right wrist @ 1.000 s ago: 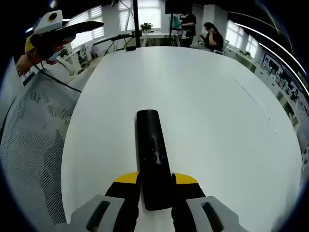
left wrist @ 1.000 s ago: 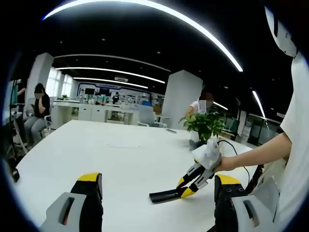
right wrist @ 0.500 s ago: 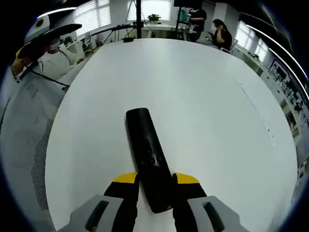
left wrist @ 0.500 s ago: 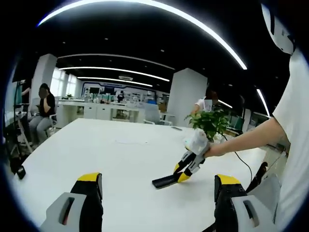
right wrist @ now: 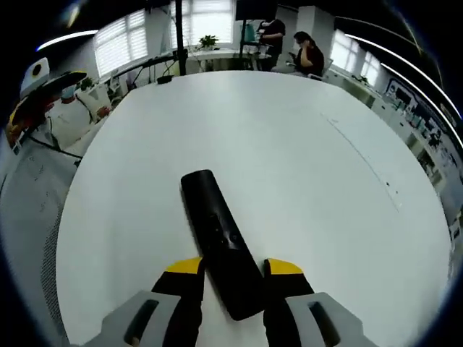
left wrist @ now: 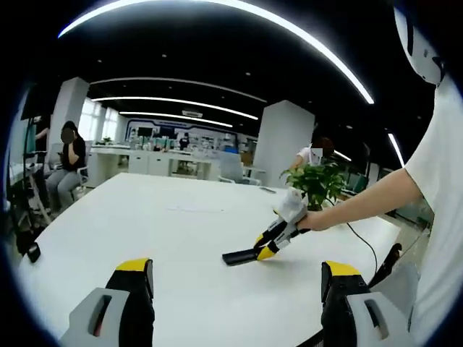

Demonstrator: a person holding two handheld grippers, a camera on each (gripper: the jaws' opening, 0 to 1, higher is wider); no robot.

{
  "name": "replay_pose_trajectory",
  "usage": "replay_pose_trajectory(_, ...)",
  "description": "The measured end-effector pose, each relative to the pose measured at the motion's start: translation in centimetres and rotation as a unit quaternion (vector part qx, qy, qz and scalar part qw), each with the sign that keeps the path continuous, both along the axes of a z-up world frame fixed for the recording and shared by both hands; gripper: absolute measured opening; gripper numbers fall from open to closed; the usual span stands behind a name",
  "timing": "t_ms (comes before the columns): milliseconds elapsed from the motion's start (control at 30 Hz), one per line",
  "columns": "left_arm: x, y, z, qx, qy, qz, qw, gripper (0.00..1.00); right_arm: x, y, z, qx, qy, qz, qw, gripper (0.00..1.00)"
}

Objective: Press the specified remote control buttons in sequence, fully releasing each button before pressing the next.

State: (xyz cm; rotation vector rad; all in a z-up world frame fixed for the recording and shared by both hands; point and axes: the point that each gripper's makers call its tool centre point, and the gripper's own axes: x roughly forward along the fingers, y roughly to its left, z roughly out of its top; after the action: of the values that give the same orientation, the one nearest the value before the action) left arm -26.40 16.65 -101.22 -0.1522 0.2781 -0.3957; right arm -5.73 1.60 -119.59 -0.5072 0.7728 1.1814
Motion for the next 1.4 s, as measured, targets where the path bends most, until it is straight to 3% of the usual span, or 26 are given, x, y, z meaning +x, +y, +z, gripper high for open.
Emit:
replay_pose_trajectory(100,0.2,-0.5,0.8,-0.007,-0.005,-0.001,1.0,0.99,0.8,-0.2,1.9,0.092,-0.013,-0.091,0.9915,0.49)
replay_pose_trajectory(133,0.2,-0.5,0.9,-0.011,-0.006,-0.001,0.9999,0.99,1.0,-0.6,2.9,0.133,-0.017,-0.129,0.9825,0.53)
replay_pose_trajectory(233,0.2,-0.6,0.8,-0.01,-0.008,-0.004,0.9999,0.99,0.9,-2.1,5.0,0.198,-0.034,-0.193,0.9605,0.68)
replay_pose_trajectory(367,-0.1,-0.9,0.0,0.009,0.005,-0.022,0.9997,0.99,-1.1,-4.6,6.8,0.218,-0.068,-0.22,0.9483,0.77)
replay_pose_trajectory(433,0.0,-1.1,-0.1,0.009,0.005,-0.025,0.9996,0.99,-2.3,-6.0,7.7,0.23,-0.08,-0.237,0.9404,0.79)
replay_pose_trajectory(533,0.6,-0.8,-0.3,0.001,0.006,-0.025,0.9997,0.99,-4.6,-7.1,8.9,0.236,-0.089,-0.245,0.9362,0.81)
replay_pose_trajectory(600,0.7,-0.8,-0.2,-0.003,0.004,-0.022,0.9997,0.99,-5.9,-8.5,9.8,0.242,-0.1,-0.261,0.9291,0.83)
replay_pose_trajectory(700,0.7,-0.2,-0.5,-0.012,0.001,-0.022,0.9997,0.99,-7.5,-10.4,11.7,0.27,-0.115,-0.298,0.9086,0.88)
replay_pose_trajectory(733,0.7,-0.2,-0.5,-0.011,0.0,-0.024,0.9996,0.99,-8.3,-11.1,12.9,0.288,-0.123,-0.312,0.897,0.89)
replay_pose_trajectory(800,0.7,-0.1,-0.6,-0.008,0.0,-0.026,0.9996,0.99,-9.6,-12.4,14.4,0.303,-0.143,-0.33,0.8825,0.93)
replay_pose_trajectory(933,0.6,-0.1,-0.8,-0.008,-0.001,-0.027,0.9996,0.99,-12.1,-14.9,16.7,0.306,-0.178,-0.369,0.8595,0.98)
replay_pose_trajectory(1000,0.5,-0.1,-1.0,-0.011,-0.003,-0.026,0.9996,0.99,-12.8,-16.9,17.0,0.307,-0.191,-0.386,0.8488,0.99)
replay_pose_trajectory(1100,0.5,0.0,-1.0,-0.018,0.0,-0.027,0.9995,0.99,-14.1,-18.1,17.6,0.305,-0.203,-0.399,0.8407,0.99)
replay_pose_trajectory(1167,0.2,-0.5,-0.8,-0.018,-0.003,-0.029,0.9994,0.99,-15.0,-19.0,17.9,0.311,-0.201,-0.414,0.8316,0.99)
replay_pose_trajectory(1233,0.1,-0.8,-0.5,-0.016,-0.007,-0.033,0.9993,0.99,-15.9,-19.2,17.8,0.313,-0.199,-0.422,0.8274,0.99)
replay_pose_trajectory(1300,0.0,-1.1,-0.3,-0.014,-0.008,-0.038,0.9992,0.99,-16.7,-19.0,17.5,0.3,-0.196,-0.423,0.8325,0.97)
replay_pose_trajectory(1400,-0.4,-1.7,-0.4,0.021,-0.003,-0.061,0.9979,0.99,-17.3,-19.2,17.2,0.291,-0.194,-0.423,0.8357,0.96)
